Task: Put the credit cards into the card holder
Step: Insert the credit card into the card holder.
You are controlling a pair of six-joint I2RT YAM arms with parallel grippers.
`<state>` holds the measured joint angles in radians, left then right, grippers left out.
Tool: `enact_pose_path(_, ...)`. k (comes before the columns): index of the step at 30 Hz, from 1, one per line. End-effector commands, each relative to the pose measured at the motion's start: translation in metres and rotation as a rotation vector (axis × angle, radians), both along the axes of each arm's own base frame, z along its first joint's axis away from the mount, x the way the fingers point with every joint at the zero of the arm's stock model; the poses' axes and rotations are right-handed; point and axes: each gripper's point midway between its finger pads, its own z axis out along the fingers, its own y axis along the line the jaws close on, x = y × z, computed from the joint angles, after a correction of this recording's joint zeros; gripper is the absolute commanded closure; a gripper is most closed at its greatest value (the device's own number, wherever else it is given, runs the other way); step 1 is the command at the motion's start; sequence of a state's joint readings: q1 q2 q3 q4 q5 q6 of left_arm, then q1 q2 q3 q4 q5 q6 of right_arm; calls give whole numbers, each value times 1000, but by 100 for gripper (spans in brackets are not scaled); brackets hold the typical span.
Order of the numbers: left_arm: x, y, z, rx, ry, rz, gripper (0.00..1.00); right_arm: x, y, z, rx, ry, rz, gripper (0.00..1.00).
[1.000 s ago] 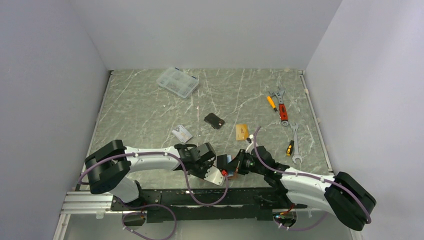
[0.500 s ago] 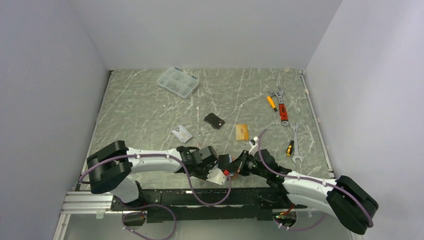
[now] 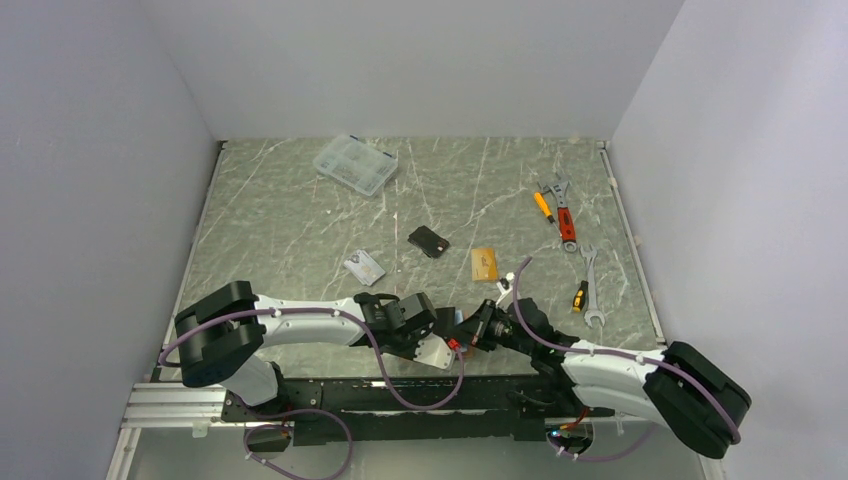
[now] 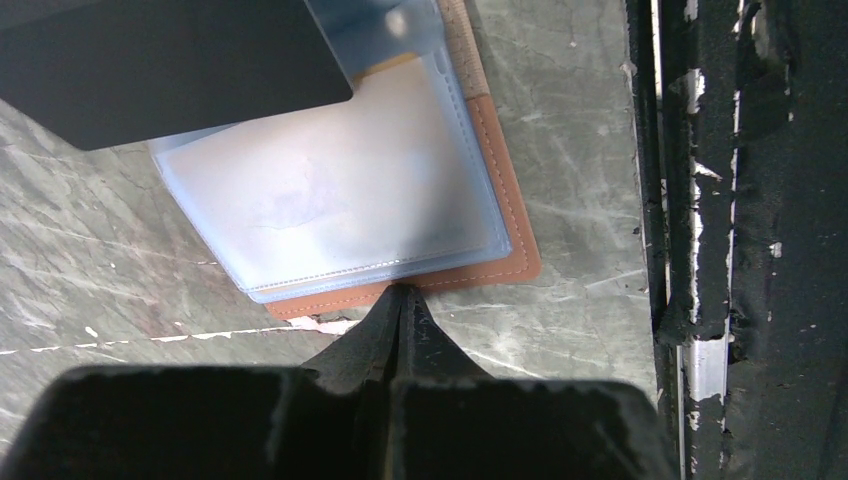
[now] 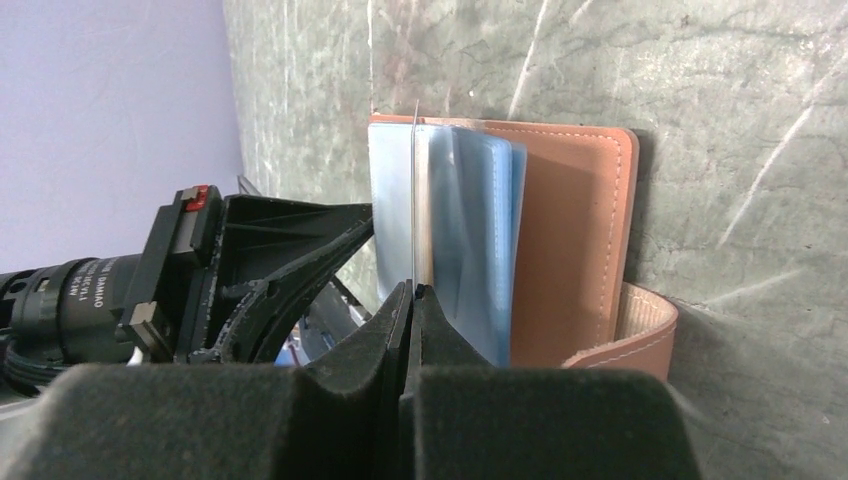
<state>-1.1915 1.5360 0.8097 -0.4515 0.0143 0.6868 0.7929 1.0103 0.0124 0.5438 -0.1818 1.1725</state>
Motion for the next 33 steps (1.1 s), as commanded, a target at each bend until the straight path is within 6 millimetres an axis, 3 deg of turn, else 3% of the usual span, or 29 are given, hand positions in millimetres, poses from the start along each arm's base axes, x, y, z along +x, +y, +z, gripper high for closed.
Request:
enact_pose_path(1,-18,11,-23,61,83,-6,98,1,-8,-1,3,-33,-36,100)
enact_pose_path(10,-18,10,-23,66,87,-7,100,-2,-18,-8,-18,-26,-64,100)
enact_pose_path(33,-16,10,-22,64,73,-2,100,-11,-7,-19,-20,23,-4,100)
